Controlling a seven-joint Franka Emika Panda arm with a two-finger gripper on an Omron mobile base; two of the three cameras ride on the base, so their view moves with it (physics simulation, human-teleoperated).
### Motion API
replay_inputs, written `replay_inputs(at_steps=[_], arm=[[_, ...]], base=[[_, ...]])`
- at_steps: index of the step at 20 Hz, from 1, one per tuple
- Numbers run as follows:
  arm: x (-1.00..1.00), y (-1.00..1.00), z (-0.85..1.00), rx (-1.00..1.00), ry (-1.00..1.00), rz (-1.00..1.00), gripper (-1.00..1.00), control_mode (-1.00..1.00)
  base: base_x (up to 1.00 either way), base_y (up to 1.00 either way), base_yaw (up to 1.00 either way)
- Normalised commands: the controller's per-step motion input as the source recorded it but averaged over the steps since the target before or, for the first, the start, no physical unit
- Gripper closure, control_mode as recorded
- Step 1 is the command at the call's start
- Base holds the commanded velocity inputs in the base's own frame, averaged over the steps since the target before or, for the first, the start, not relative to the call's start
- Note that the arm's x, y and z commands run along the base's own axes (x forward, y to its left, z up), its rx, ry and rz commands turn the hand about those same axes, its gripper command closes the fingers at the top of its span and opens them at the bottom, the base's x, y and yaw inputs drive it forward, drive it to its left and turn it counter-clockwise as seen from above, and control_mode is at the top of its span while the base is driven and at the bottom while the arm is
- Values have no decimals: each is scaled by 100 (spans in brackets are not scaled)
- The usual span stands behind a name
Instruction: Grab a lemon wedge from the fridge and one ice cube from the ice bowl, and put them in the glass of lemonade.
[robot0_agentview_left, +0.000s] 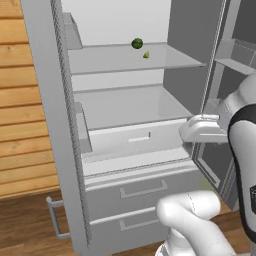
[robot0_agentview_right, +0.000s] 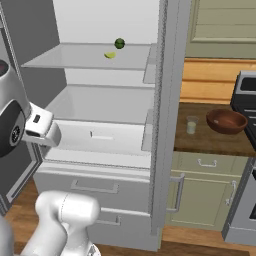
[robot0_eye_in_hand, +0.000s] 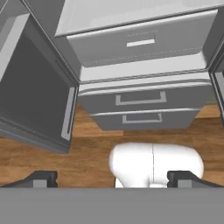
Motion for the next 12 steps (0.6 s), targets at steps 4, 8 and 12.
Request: replay_inputs(at_steps=[4,8,12], arm=[[0,0,6,2,-11,0,-100,-100],[0,0,7,3,-13,0,-100,-100],[3,0,2,0,-8,0,-100,-100]], base=[[0,0,0],[0,0,0],[0,0,0]])
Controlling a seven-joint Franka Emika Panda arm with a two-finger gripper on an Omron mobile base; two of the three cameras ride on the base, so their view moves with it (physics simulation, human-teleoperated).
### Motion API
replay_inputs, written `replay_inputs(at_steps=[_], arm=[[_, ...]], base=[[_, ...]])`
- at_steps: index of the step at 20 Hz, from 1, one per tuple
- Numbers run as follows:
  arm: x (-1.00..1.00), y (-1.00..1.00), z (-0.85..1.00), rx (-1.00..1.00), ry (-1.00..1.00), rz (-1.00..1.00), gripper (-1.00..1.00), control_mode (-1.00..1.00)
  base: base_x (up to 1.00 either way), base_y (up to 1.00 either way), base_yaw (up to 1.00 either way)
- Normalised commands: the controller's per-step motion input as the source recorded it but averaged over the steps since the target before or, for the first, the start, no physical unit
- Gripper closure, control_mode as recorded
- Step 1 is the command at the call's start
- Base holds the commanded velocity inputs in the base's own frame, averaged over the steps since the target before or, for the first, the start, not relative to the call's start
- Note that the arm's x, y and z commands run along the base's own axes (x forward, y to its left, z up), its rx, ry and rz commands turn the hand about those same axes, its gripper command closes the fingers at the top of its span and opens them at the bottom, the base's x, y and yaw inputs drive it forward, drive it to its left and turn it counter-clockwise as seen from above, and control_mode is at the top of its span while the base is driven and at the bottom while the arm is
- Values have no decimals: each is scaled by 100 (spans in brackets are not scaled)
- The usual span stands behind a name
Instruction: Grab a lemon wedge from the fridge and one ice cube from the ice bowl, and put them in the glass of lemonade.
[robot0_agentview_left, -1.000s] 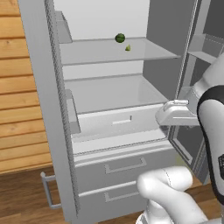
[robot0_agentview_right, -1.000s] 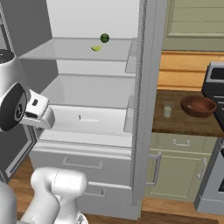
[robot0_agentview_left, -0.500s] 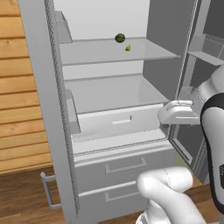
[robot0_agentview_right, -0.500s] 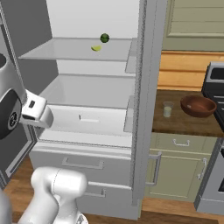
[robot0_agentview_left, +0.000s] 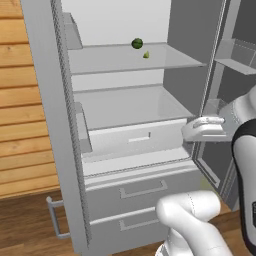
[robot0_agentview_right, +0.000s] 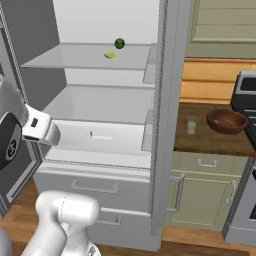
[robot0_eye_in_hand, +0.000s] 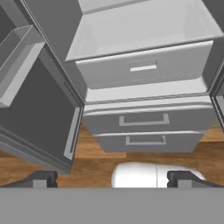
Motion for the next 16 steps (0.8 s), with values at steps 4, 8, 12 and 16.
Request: replay_inputs(at_steps=[4,8,12,16], arm=[[24,0,0,0,-1,0,-100,100],[0,0,0,0,0,0,-100,100],[0,0,0,0,0,0,-100,100],[14,0,0,0,0,0,-100,-100]], base=[[16,0,0],[58,1,0],[69,0,0],[52,0,0]])
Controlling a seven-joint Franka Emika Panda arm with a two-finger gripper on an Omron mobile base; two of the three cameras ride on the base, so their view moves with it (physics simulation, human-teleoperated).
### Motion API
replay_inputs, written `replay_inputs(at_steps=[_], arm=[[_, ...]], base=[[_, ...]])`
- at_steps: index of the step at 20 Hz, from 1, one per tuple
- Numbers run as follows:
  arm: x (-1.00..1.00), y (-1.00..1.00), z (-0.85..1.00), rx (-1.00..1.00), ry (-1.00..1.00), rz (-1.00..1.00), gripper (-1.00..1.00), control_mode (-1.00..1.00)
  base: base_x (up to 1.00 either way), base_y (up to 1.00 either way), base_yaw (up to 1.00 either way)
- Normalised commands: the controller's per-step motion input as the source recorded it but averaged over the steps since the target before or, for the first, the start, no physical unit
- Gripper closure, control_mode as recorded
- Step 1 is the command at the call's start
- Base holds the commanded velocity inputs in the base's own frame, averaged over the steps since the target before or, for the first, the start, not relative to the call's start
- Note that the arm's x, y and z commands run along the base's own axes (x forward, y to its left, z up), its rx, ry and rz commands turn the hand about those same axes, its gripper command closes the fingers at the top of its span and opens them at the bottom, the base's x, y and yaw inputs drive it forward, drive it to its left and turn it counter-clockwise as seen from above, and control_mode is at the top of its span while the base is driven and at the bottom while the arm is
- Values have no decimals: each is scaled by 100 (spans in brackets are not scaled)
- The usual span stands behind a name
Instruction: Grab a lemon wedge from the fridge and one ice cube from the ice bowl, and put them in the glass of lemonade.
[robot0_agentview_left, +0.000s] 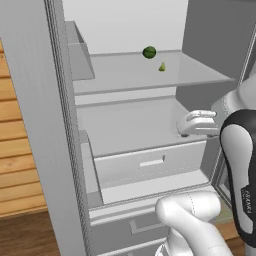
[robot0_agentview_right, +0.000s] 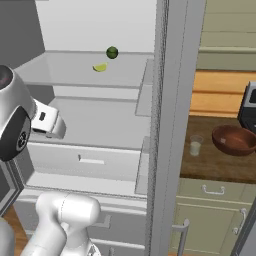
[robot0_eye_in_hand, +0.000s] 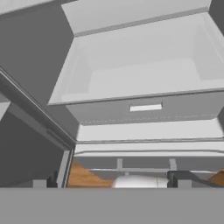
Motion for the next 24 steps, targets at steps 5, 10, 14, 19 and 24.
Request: replay_inputs(at_steps=[5,10,14,19,24], arm=[[20,6,-1,0,-1,-4,-100,-100],[0,-22,1,1,-9,-2,-100,-100],[-7,-36,40,6,-37,-5,-100,-100],[15,-49,99,-2,-11,-18,-100,-100],[92,-6,86,-18,24,-31,-100,-100]], base=[[0,0,0],[0,0,0],[0,0,0],[0,0,0],[0,0,0]])
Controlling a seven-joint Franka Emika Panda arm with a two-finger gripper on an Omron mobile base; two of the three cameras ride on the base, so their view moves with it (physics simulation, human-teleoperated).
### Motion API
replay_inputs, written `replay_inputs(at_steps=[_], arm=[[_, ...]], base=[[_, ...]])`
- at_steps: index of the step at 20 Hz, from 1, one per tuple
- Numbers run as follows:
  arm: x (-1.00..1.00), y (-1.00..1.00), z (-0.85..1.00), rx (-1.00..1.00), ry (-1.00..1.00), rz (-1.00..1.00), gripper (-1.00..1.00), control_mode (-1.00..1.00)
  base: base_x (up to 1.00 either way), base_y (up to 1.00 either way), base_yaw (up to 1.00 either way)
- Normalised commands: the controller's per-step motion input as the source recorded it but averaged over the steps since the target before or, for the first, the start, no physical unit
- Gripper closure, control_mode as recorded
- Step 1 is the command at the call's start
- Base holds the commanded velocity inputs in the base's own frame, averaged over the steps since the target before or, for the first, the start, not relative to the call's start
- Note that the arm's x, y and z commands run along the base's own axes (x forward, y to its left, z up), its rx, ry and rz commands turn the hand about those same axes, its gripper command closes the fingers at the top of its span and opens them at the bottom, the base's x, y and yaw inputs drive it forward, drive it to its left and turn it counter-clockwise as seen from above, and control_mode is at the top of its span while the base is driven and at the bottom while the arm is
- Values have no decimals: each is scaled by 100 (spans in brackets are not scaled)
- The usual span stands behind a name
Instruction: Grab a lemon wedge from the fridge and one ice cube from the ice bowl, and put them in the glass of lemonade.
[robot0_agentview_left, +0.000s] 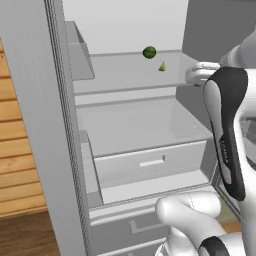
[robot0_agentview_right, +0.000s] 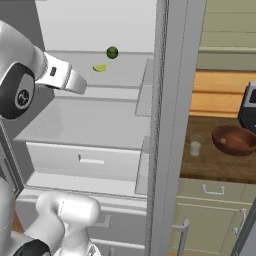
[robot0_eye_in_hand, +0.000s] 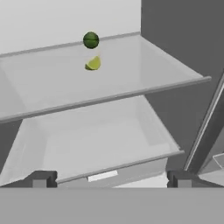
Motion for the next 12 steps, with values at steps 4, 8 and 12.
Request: replay_inputs(at_steps=[4,8,12], arm=[[100,-4,-32,0,6,-19,-100,-100],[100,-3,-58,0,0,-2,-100,-100],[97,0,-4,1,-4,1,-100,-100]], base=[[0,0,0],[0,0,0],[0,0,0]])
